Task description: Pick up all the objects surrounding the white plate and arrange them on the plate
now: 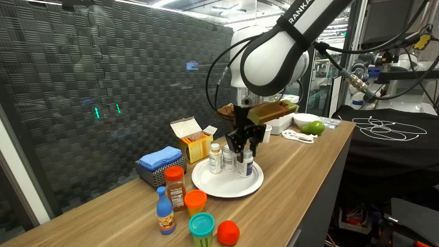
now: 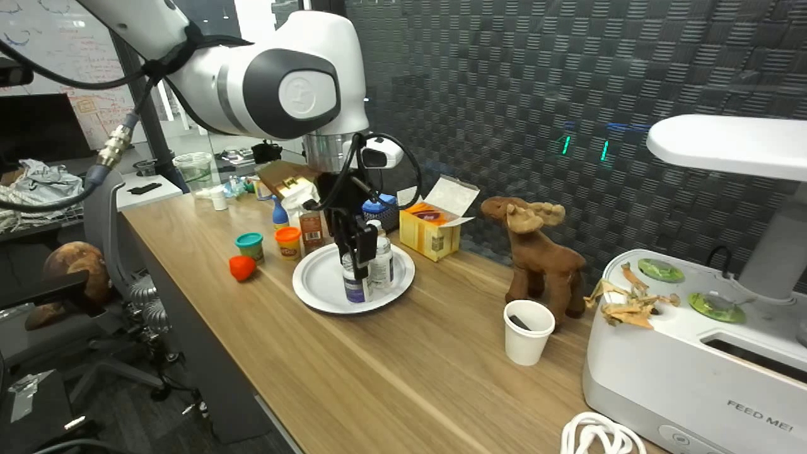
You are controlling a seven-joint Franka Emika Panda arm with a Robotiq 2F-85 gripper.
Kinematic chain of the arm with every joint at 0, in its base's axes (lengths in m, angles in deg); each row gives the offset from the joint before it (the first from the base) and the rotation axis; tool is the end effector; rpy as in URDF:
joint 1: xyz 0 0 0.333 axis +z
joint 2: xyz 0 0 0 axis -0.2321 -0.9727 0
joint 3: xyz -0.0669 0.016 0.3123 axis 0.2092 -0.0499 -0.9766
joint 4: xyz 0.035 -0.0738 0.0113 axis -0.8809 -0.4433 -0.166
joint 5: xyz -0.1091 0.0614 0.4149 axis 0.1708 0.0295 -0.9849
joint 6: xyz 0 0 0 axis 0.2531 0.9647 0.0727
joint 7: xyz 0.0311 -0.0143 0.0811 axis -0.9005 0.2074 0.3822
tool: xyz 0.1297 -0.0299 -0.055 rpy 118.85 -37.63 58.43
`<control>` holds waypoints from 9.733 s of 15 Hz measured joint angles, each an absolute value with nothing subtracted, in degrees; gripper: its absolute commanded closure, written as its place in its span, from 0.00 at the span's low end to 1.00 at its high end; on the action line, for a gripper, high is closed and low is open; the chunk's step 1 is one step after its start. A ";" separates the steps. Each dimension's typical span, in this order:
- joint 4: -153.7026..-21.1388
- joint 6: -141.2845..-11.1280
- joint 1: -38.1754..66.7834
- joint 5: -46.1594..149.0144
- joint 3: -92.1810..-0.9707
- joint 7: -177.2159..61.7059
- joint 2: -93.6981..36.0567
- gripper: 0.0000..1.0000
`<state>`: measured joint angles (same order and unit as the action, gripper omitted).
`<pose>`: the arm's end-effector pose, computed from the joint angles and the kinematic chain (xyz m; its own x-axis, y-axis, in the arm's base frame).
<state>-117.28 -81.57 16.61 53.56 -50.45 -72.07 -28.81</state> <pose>0.6023 0.0304 0.2091 0.9778 -0.2062 0.0371 -0.2079 -0.9769 0.0493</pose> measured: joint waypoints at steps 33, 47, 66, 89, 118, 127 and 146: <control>-97.68 -64.14 29.80 55.58 -55.46 -113.27 -32.72 0.00; -93.62 -64.86 30.31 50.15 -56.72 -111.40 -39.19 0.00; -92.34 -69.91 30.30 52.02 -55.47 -100.07 -41.58 1.00; -91.27 -69.32 29.75 51.54 -54.88 -92.60 -43.50 0.16; -93.94 -69.28 28.96 57.09 -49.63 -92.50 -36.86 0.76; -98.12 -69.87 27.27 57.08 -49.46 -92.51 -36.46 0.76; -105.66 -71.96 25.09 58.62 -47.28 -92.85 -32.60 0.35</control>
